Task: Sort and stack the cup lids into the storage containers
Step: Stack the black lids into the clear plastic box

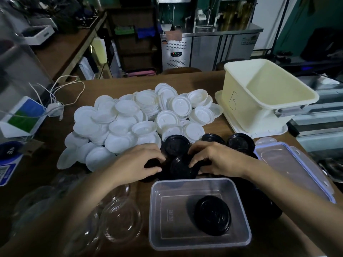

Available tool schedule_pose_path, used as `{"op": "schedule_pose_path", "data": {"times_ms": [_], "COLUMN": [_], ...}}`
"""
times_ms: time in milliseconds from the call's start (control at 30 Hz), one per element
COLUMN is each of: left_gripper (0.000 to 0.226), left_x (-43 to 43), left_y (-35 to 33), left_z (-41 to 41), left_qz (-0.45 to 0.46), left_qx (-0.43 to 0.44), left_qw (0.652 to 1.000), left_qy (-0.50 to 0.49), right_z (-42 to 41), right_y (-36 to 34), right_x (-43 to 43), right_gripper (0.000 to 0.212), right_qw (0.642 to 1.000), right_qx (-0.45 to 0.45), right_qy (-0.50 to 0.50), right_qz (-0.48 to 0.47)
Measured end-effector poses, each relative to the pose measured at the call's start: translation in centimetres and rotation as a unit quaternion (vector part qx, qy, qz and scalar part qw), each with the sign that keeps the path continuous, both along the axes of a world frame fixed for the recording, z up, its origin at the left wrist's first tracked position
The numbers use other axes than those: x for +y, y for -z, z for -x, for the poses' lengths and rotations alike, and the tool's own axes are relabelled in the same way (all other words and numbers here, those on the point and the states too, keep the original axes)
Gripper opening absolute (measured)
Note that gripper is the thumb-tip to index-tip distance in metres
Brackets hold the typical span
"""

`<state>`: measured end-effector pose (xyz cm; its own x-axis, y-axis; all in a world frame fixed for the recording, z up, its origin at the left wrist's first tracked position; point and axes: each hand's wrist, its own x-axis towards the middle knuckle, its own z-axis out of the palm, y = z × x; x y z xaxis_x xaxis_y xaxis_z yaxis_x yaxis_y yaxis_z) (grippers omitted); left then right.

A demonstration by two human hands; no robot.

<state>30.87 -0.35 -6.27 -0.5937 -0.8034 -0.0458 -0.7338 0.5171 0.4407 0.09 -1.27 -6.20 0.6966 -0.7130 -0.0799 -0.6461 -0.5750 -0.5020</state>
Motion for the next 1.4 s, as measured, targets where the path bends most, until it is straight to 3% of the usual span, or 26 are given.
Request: {"op": "schedule_pose_path", "data": {"times_ms": [100,333,500,733,933,1200,1400], "left_gripper": [0.037,0.066,0.060,0.029,0.018,0.034,0.047], "left_x": [0.2,0.8,1.2,2.1,3.4,5.2,5.7], "left_y": [-0.2,0.5,1.1,-0.4,-2.5,-5.0,-5.9], "left_z": [-1.1,-1.8,-1.8,-1.3,-0.6,1.1,2.5], "left_qz": [0.004,-0.005,-0.017,0.013,0.060,0.045,0.043], "left_qx": [0.011,-0.070,-0.070,-0.051,0.053,0.173,0.238], "left_qw": [1.000,0.997,0.997,0.998,0.995,0.979,0.963], "left_qy": [-0.010,-0.007,-0.005,-0.025,-0.066,-0.102,-0.116], "right_z": [-0.3,-1.0,-1.2,-0.7,0.1,0.9,2.4], "right_y": [-0.1,-0.7,-0.8,-2.2,-4.1,-5.9,-6.4], "right_x": [-0.6,-1.4,-0.9,0.6,3.1,7.2,9.9], "right_gripper": [0.022,0.016,0.020,0.014,0.011,0.021,0.037], "right_qw": [1.000,0.997,0.996,0.993,0.977,0.954,0.964], "right_qx": [-0.021,-0.074,-0.078,-0.111,-0.170,-0.254,-0.195], "right_qy": [-0.006,0.006,0.021,0.040,0.125,0.148,0.178], "right_qz": [0.009,0.016,0.022,0.026,-0.023,-0.052,-0.039]}}
